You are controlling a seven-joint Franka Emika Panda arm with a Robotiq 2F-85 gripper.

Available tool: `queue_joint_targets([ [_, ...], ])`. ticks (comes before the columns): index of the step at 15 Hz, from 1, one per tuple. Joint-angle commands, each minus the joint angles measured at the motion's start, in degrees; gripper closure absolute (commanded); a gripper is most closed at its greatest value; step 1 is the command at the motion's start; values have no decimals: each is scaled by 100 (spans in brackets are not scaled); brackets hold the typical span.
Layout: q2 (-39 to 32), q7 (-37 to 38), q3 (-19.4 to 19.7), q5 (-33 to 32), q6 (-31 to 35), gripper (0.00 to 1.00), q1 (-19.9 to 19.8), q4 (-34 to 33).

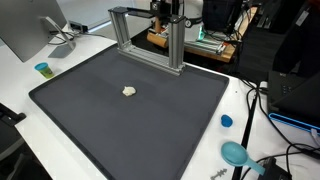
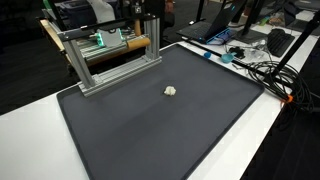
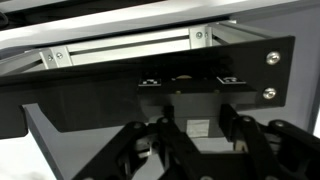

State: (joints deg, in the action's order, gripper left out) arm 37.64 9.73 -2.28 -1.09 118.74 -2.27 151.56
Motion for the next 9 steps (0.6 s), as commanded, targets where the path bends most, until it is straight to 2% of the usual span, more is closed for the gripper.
queue_joint_targets([
  [1,-189,159,-72,-27,51,79,-59,-303],
  [4,-419,208,-84,-278,326,79,-208,-674],
  [7,-956,66,-9,-597,432,79,-371,-1365],
  [9,-1523,-142,39,-697,229,79,-364,-2006],
])
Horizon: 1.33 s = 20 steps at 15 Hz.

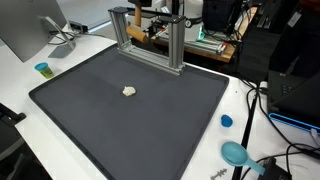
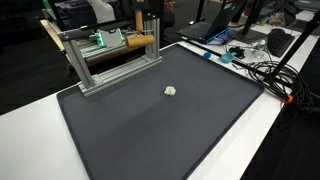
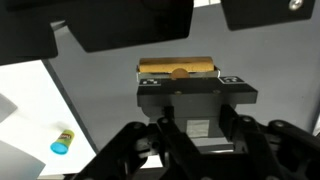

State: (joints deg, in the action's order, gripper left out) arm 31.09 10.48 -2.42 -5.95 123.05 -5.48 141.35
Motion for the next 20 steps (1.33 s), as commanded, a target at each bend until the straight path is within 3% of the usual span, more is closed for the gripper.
queue_joint_targets([
  [1,-1186,-463,129,-86,-305,79,73,-1337],
  [2,-466,-184,87,-91,-49,79,30,-532],
  [3,-667,-215,102,-90,-60,54,38,-710],
  [12,-644,-203,99,-88,-54,54,45,-610],
  [13,-643,-203,99,-88,-54,79,45,-608],
  [20,-2170,-591,194,106,1153,79,244,-1368],
])
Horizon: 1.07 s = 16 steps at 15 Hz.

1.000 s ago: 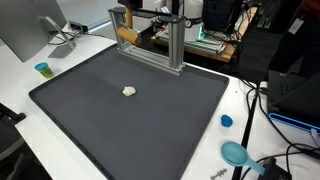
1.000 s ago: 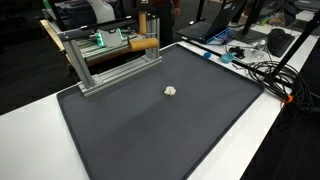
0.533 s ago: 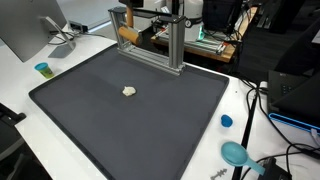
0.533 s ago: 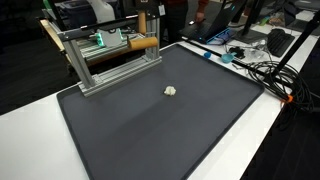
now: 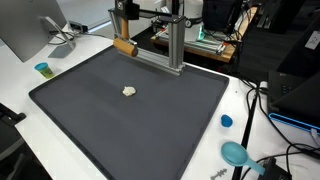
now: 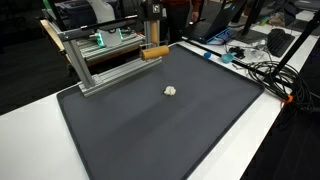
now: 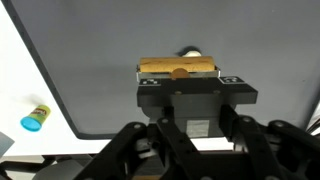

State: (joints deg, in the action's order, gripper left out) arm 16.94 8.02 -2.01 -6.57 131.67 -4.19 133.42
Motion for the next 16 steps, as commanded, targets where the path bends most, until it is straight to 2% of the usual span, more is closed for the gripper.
queue_joint_targets([
  [1,-994,-558,201,291,236,79,153,-736],
  [7,-2126,-1128,181,625,54,79,198,-1497],
  [16,-2732,-1114,159,593,44,79,258,-1847],
])
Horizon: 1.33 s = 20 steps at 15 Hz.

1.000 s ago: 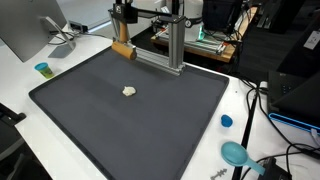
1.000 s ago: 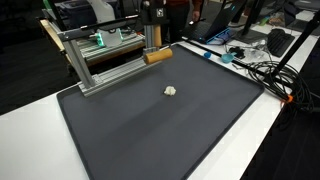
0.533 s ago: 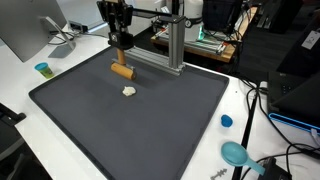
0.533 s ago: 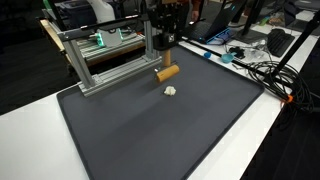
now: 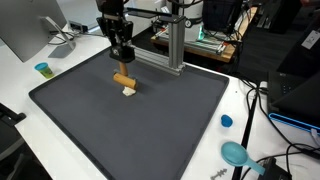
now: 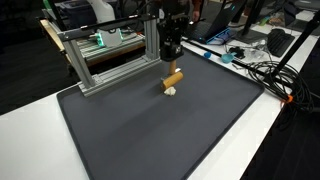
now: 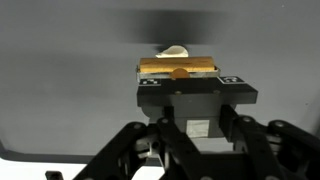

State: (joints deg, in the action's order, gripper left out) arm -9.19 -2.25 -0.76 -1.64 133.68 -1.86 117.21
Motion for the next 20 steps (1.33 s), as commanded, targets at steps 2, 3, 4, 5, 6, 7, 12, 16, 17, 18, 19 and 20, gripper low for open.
queue_joint_targets([
  [2,-207,-76,40,100,-111,79,17,-243],
  [3,-248,-80,42,96,-74,79,14,-241],
  [4,-301,-79,46,91,-34,79,10,-239],
  [5,-347,-74,49,97,-56,79,5,-254],
  [6,-401,-67,57,88,-22,79,0,-254],
  [7,-463,-81,64,83,67,79,-8,-248],
  [12,-729,-121,72,125,92,79,-40,-365],
  [16,-523,-7,82,21,60,54,17,-209],
  [17,-522,-7,82,20,60,54,17,-209],
  [18,-522,-7,83,20,60,54,17,-209],
  [19,-522,-7,83,20,60,79,17,-209],
  [20,-579,95,93,-13,190,79,43,-227],
])
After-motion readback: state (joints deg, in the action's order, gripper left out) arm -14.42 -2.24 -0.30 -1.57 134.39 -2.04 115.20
